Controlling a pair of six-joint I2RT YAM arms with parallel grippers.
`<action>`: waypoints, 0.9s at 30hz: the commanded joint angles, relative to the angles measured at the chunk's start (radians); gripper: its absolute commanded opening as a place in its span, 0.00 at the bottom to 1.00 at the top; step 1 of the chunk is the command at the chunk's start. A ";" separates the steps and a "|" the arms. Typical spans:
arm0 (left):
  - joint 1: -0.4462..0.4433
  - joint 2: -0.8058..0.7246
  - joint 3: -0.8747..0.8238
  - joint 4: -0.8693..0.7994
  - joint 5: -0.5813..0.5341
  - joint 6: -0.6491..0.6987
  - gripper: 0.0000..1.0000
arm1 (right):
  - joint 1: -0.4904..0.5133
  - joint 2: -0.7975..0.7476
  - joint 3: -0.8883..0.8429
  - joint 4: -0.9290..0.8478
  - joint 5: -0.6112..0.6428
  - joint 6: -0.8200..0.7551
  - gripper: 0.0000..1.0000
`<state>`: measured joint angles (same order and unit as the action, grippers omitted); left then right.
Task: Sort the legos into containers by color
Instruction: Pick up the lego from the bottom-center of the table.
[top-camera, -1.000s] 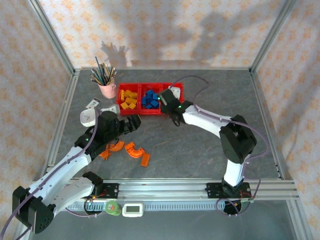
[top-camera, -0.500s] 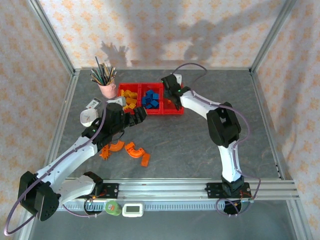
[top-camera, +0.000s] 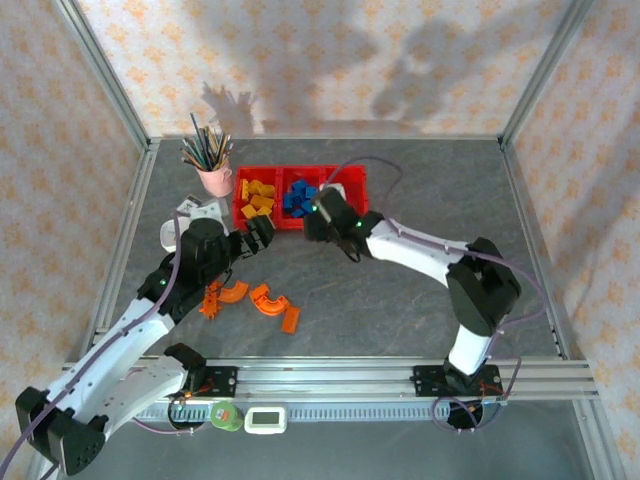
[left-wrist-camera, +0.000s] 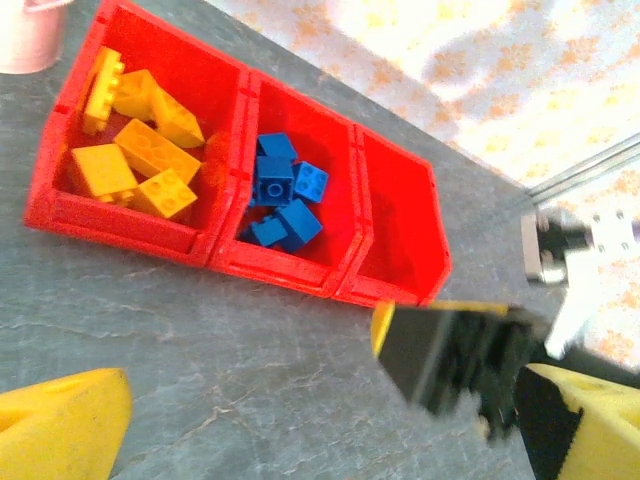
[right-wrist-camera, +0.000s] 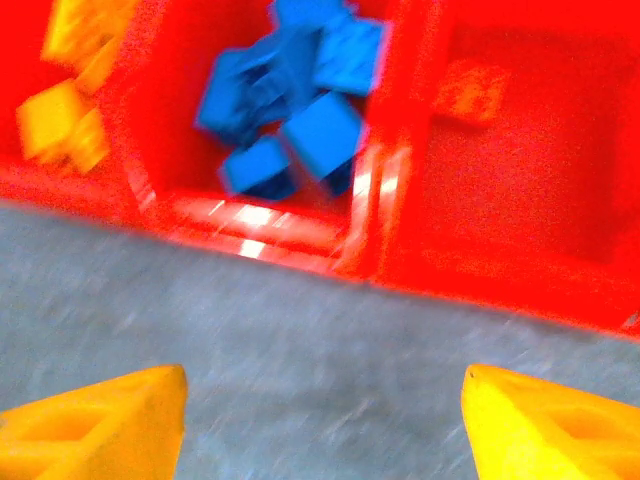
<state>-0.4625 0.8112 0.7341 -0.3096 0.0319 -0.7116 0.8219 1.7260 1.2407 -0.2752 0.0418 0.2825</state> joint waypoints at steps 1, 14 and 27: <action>0.005 -0.056 -0.036 -0.115 -0.071 -0.029 0.99 | 0.084 -0.041 -0.073 0.032 -0.054 -0.048 0.75; 0.006 -0.216 -0.088 -0.284 -0.141 -0.117 0.99 | 0.258 0.019 -0.142 0.117 -0.289 -0.325 0.79; 0.007 -0.253 -0.089 -0.341 -0.184 -0.135 0.99 | 0.271 0.205 0.019 0.025 -0.408 -0.576 0.85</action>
<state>-0.4625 0.5644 0.6571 -0.6060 -0.1184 -0.8394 1.0859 1.9106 1.2228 -0.2150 -0.3389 -0.2123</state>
